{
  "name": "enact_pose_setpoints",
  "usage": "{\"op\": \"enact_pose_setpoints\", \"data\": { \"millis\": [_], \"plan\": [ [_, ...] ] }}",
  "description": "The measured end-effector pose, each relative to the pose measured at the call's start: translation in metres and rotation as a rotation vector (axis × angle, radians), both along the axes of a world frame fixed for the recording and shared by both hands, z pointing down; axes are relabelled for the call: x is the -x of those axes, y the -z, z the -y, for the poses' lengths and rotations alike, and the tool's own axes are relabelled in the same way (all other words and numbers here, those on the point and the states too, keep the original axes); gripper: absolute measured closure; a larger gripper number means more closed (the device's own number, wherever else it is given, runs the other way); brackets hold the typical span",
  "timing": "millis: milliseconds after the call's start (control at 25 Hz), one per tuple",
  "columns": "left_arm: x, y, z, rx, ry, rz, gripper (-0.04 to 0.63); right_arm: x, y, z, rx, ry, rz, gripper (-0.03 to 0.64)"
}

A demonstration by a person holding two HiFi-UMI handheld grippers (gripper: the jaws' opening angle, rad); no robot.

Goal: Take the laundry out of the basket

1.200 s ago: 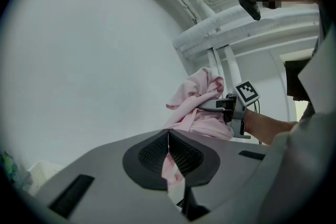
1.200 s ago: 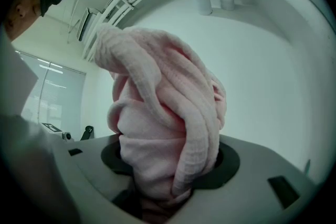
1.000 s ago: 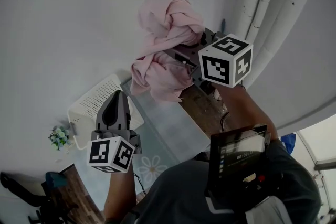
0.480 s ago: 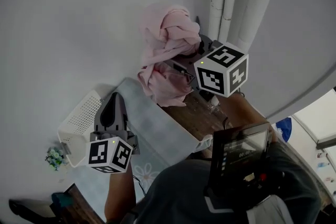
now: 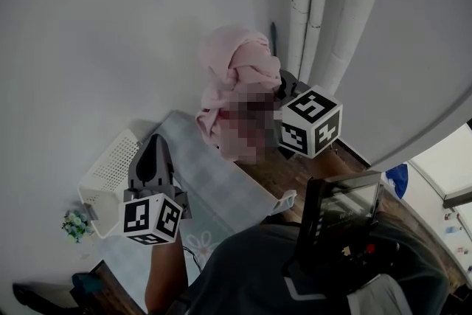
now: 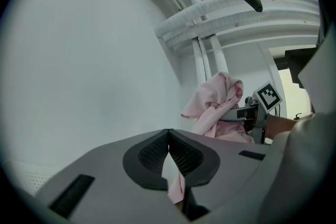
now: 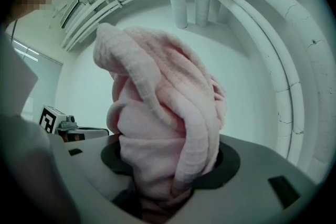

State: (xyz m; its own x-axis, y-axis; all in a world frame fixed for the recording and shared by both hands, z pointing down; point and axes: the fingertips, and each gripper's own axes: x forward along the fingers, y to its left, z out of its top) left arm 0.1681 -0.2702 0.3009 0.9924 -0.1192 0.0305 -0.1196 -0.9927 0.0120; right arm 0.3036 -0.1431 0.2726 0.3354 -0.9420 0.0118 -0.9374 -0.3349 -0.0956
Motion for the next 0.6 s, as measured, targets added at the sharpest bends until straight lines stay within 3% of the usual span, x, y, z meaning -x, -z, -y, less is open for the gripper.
{"op": "enact_pose_setpoints", "data": {
  "millis": [600],
  "plan": [
    [0.000,-0.005,0.012,0.001,0.005,0.016,0.588,-0.001,-0.012,0.004,0.029,-0.031,-0.015,0.334]
  ]
}}
